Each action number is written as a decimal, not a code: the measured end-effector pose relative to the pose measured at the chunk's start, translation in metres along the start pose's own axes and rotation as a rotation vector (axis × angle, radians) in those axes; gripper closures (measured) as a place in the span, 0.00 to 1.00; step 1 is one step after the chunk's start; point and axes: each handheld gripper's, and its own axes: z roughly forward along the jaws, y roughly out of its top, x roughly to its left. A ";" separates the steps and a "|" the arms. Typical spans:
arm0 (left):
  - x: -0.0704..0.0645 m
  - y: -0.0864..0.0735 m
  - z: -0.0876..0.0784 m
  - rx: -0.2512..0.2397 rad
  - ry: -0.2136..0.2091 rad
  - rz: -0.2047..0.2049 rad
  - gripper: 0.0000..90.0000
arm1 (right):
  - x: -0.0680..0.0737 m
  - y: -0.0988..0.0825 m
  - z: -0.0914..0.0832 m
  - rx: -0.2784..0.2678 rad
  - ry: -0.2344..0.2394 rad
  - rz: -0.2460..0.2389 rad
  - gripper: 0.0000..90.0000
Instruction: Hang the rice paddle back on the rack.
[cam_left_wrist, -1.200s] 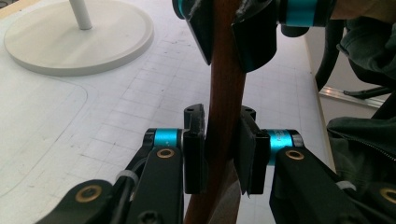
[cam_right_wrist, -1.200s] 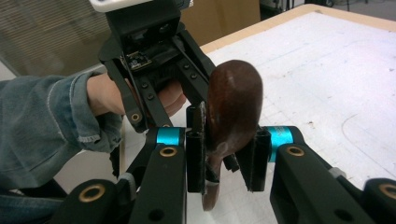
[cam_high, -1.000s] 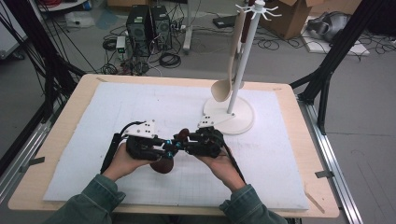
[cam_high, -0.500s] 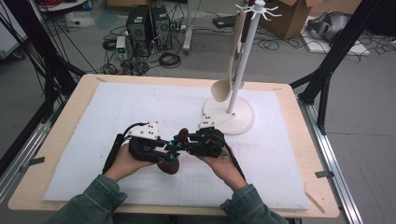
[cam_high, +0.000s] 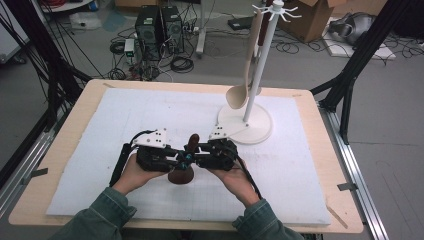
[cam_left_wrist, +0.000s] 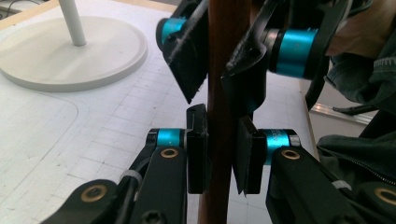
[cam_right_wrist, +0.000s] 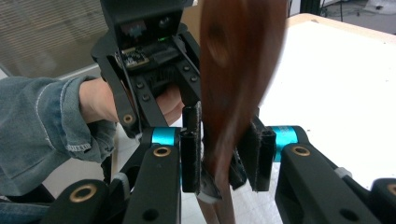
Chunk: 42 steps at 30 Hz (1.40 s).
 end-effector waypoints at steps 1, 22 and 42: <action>0.000 0.000 0.000 0.001 -0.001 0.000 0.85 | 0.000 -0.001 0.000 -0.001 -0.002 0.003 0.80; -0.005 -0.006 -0.016 0.009 0.054 0.003 0.61 | -0.010 -0.002 -0.022 -0.026 -0.016 0.026 0.84; 0.001 -0.029 -0.049 0.001 0.207 -0.047 0.40 | -0.031 0.004 -0.069 -0.017 -0.057 0.026 0.84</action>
